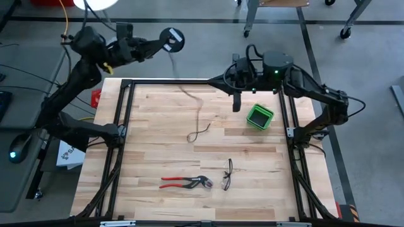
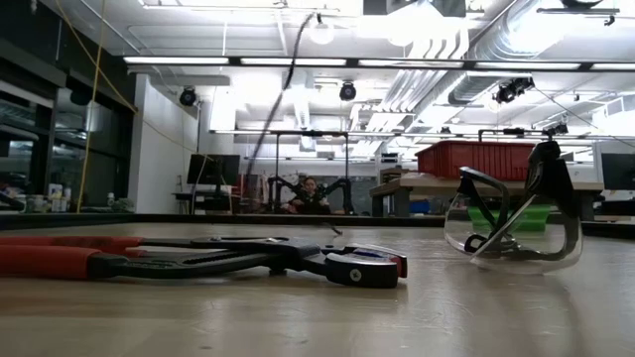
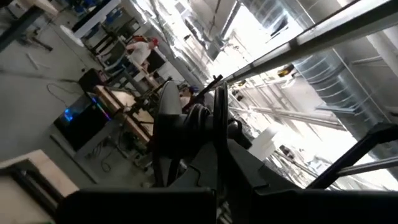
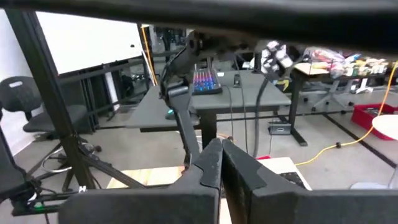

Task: Coil cords
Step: Coil the black wire onto the black spool

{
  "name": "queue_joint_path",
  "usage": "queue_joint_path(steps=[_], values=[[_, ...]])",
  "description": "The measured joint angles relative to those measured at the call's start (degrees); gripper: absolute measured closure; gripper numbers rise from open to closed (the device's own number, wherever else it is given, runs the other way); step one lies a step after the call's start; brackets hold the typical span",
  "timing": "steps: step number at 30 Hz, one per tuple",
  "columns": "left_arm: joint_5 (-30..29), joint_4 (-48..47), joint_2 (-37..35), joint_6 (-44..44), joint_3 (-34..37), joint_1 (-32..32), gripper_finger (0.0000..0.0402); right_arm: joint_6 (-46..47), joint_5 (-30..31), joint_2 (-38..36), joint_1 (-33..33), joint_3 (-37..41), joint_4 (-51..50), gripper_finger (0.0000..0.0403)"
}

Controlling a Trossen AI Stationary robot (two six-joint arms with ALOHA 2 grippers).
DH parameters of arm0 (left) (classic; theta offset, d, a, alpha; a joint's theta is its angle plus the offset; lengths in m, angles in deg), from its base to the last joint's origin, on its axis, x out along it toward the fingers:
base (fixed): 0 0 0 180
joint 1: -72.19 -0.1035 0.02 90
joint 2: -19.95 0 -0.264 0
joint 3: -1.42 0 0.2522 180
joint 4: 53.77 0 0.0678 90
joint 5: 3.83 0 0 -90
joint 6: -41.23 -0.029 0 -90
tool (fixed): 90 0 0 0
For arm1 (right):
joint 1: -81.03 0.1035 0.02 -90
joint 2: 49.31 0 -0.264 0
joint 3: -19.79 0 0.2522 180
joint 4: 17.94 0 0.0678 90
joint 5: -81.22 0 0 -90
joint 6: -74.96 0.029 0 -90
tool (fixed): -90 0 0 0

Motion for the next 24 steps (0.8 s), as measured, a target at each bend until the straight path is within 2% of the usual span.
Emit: queue_joint_path(steps=[6, 15, 18, 24], values=[[-1.25, -7.80, -2.34, 1.83, -0.02, 0.28, 0.0400, -0.52, 0.33, -0.83, -1.02, 0.00, 0.51, 0.0403], [-0.44, 0.65, -1.07, 1.90, -0.02, 1.01, 0.0400, -1.03, 1.42, -0.04, -1.73, 0.00, 4.36, 0.0393], [-0.27, 4.13, 0.20, 1.91, -0.02, 2.54, 0.0400, -0.90, 0.66, 1.79, -2.17, 0.00, 7.66, 0.0362], [0.36, 11.48, 3.38, 2.04, -0.02, 5.78, 0.0400, -1.27, 0.54, 6.58, -2.08, 0.00, 12.98, 0.0263]])
